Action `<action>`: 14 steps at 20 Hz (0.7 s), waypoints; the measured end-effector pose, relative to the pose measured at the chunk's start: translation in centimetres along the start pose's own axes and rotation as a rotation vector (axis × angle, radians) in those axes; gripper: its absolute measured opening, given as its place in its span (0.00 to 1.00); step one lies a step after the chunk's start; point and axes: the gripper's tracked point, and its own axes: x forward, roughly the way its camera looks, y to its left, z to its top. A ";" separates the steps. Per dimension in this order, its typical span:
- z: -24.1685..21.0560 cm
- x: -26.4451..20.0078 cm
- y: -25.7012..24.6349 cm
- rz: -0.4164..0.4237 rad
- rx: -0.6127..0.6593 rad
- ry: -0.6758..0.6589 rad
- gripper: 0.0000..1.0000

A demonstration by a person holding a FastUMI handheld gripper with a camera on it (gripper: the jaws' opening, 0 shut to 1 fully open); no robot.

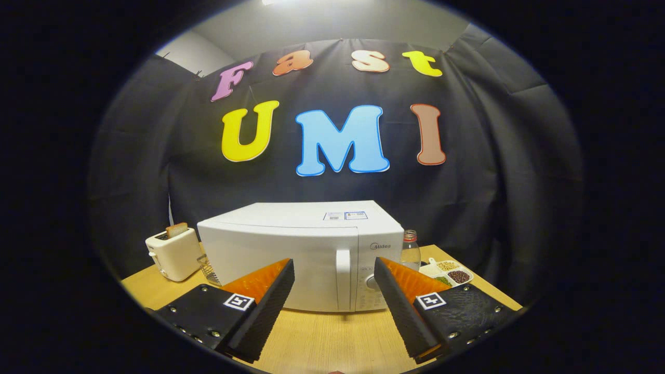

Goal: Open the microwave, put the food inside, and close the microwave door.

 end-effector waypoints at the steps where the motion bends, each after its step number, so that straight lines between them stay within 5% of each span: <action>1: -0.6 1.1 -0.2 0.001 0.003 0.012 0.98; 11: -8.1 8.7 -1.4 -0.002 0.040 0.181 0.95; 14: -9.0 9.5 -1.3 -0.004 0.046 0.203 0.68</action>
